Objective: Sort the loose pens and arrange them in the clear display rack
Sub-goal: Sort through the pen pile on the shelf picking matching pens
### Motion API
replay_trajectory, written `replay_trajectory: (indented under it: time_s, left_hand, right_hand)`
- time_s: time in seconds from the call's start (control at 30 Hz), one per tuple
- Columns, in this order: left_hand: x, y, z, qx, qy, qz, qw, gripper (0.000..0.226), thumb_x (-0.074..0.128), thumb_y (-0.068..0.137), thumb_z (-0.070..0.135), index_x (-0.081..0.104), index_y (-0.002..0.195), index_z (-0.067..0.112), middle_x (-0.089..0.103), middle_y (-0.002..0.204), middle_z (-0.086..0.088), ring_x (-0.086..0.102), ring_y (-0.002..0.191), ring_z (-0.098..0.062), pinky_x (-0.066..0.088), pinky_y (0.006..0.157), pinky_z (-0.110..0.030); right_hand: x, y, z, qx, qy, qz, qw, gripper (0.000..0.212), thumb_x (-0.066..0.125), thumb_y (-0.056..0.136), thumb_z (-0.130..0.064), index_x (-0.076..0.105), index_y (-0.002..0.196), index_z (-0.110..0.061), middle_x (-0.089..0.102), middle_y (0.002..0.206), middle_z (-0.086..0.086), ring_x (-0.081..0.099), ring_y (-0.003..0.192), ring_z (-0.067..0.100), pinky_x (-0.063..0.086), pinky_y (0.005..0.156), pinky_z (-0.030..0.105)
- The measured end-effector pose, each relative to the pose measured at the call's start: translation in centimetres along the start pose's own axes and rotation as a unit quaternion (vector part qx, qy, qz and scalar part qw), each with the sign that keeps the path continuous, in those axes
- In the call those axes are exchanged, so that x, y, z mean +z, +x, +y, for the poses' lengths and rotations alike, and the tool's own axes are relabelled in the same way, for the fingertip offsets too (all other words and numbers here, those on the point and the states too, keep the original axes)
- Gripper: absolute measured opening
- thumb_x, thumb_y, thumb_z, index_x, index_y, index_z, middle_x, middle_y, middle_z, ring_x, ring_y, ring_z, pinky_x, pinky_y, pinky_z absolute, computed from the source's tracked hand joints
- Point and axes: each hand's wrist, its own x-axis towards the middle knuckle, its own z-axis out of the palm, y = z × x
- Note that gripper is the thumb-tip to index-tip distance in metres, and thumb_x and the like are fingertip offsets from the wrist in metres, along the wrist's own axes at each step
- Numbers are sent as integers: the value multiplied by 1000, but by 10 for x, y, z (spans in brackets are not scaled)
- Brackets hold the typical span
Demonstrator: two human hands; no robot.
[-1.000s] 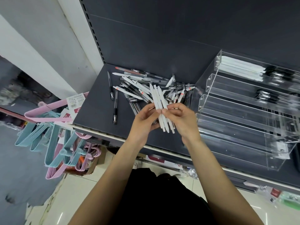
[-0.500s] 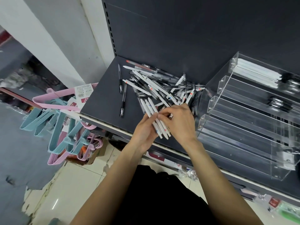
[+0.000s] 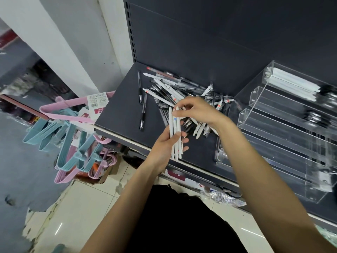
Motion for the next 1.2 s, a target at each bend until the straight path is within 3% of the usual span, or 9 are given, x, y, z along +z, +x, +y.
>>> replay_trajectory:
  time_s: [0.2, 0.3, 0.37, 0.5, 0.6, 0.7, 0.87, 1.03, 1.2]
  left_hand:
    - [2, 4, 4, -26, 125, -58, 990, 28, 38, 103, 9, 51, 127, 12, 56, 86, 1, 59, 74, -7, 57, 78, -27]
    - [-4, 7, 0, -39, 52, -23, 998, 26, 38, 102, 7, 53, 123, 9, 56, 84, -1, 60, 73, -10, 57, 76, -29]
    - [-10, 12, 2, -32, -43, 2, 999, 22, 37, 102, 5, 52, 118, 7, 58, 85, -1, 62, 76, -14, 57, 82, -34]
    - [-13, 19, 14, -16, -184, 9, 983, 20, 36, 101, 4, 53, 106, 12, 66, 102, -7, 68, 97, -23, 56, 84, -40]
    - [-2, 24, 23, -1, -223, 6, 975, 19, 35, 102, 5, 48, 115, 11, 64, 120, -12, 65, 107, -25, 56, 84, -38]
    - [14, 27, 28, 10, -212, -15, 977, 32, 35, 102, 7, 42, 133, 13, 61, 127, -12, 64, 111, -25, 57, 83, -34]
    - [53, 26, 27, -12, -152, -46, 987, 26, 36, 102, 7, 46, 123, 18, 65, 120, -7, 64, 111, -20, 53, 91, -35]
    - [101, 24, 17, -4, -65, -82, 995, 33, 38, 101, 6, 46, 133, 11, 64, 110, -5, 67, 102, -15, 56, 80, -28]
    - [157, 15, 1, 19, -31, -103, 994, 25, 39, 100, 5, 56, 116, 15, 70, 107, -2, 66, 105, -16, 56, 83, -26]
  right_hand:
    - [-15, -8, -2, -10, 91, 204, 975, 3, 68, 85, -20, 66, 83, -18, 61, 78, -5, 53, 73, 5, 42, 75, 25]
    - [-28, -23, -3, -20, 189, 365, 911, 11, 63, 87, -13, 60, 79, -20, 60, 67, -2, 52, 55, 8, 44, 53, 27]
    - [-25, -34, -1, -21, 258, 415, 872, 14, 60, 88, -4, 57, 81, -15, 62, 66, 3, 57, 51, 13, 48, 50, 26]
    - [22, -51, 8, 25, 302, 401, 865, 17, 63, 85, 1, 57, 81, -14, 68, 76, 8, 68, 68, 15, 55, 68, 27]
    - [59, -61, 21, 60, 303, 398, 864, 18, 72, 81, -9, 60, 77, -22, 71, 76, 0, 68, 78, 15, 52, 82, 34]
    - [73, -74, 28, 59, 290, 406, 864, 18, 70, 83, -7, 62, 83, -22, 71, 78, -7, 66, 78, 7, 50, 79, 27]
    - [57, -101, 34, 33, 174, 444, 878, 23, 64, 87, -4, 69, 102, -21, 71, 90, -11, 66, 78, 4, 52, 76, 19]
    - [29, -133, 48, 35, 14, 477, 878, 9, 66, 86, -24, 67, 95, -22, 68, 84, -11, 63, 72, 6, 51, 66, 22]
    - [-22, -170, 69, 1, -30, 469, 883, 10, 72, 82, -21, 70, 93, -22, 67, 79, -11, 56, 69, 2, 43, 64, 13]
